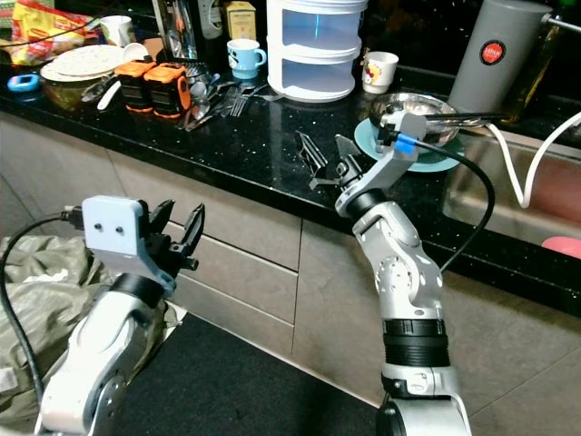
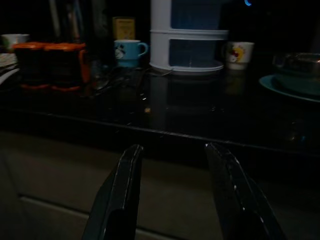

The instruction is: Kitchen organization

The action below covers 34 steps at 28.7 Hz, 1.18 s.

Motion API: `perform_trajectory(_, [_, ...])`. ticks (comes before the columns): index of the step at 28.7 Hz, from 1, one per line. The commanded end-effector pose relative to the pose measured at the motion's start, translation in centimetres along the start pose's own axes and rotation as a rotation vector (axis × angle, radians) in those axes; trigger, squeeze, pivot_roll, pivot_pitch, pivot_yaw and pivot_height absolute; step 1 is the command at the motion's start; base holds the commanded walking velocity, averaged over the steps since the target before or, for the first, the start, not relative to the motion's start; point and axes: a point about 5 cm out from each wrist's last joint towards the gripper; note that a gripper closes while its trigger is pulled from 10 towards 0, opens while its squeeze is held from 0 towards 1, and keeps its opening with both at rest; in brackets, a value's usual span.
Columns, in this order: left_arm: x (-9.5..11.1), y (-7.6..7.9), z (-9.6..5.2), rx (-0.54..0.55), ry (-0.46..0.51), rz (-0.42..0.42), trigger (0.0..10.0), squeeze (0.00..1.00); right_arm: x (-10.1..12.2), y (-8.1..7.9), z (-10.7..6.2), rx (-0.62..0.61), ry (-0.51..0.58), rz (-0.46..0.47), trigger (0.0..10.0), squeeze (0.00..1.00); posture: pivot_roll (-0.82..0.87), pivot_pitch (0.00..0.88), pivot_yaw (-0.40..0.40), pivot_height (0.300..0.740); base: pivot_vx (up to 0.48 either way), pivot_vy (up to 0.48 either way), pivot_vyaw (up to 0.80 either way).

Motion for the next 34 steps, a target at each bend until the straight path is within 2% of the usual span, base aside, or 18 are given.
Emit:
perform_trajectory(1, [-0.4, 0.1, -0.1, -0.008, -0.014, 0.0, 10.0, 0.0, 0.3, 0.2, -0.1, -0.004, 0.023, -0.002, 10.0, 0.0, 0.16, 0.0, -0.032, 0.74, 0.36, 0.0, 0.0])
perform_trajectory(19, [-0.5, 0.5, -0.1, -0.027, -0.018, -0.008, 10.0, 0.0, 1.4, -0.3, 0.3, 0.032, 0.076, 0.008, 10.0, 0.0, 0.16, 0.0, -0.033, 0.74, 0.366, 0.0, 0.0])
perform_trajectory(21, [-0.6, 0.6, -0.1, -0.038, -0.019, -0.012, 10.0, 0.0, 2.1, -0.1, 0.4, 0.025, 0.105, -0.038, 10.0, 0.0, 0.16, 0.0, -0.033, 0.74, 0.364, 0.0, 0.0])
perform_trajectory(27, [-0.6, 1.0, -0.2, -0.054, -0.016, -0.027, 10.0, 0.0, 3.3, 0.1, 0.8, 0.025, 0.138, -0.086, 10.0, 0.0, 0.16, 0.0, -0.038, 0.74, 0.351, 0.0, 0.0])
perform_trajectory(29, [-0.6, 1.5, -0.1, -0.083, -0.012, -0.062, 10.0, 0.0, 4.1, 0.2, 1.0, 0.031, 0.154, -0.13, 10.0, 0.0, 0.16, 0.0, -0.039, 0.74, 0.0, 0.0, 0.0])
perform_trajectory(34, [-0.7, 1.8, -0.2, -0.093, -0.019, -0.06, 10.0, 0.0, 4.6, 0.3, 1.1, 0.023, 0.163, -0.163, 10.0, 0.0, 0.16, 0.0, -0.035, 0.74, 0.0, 0.0, 0.0])
Point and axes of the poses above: a point about 5 cm out from each wrist's last joint towards the gripper, its own z axis pointing out of the wrist towards the gripper, its own x axis along the axis of the wrist's last joint, y = z × x, and after that the axes turned 1 degree about -z, right-handed
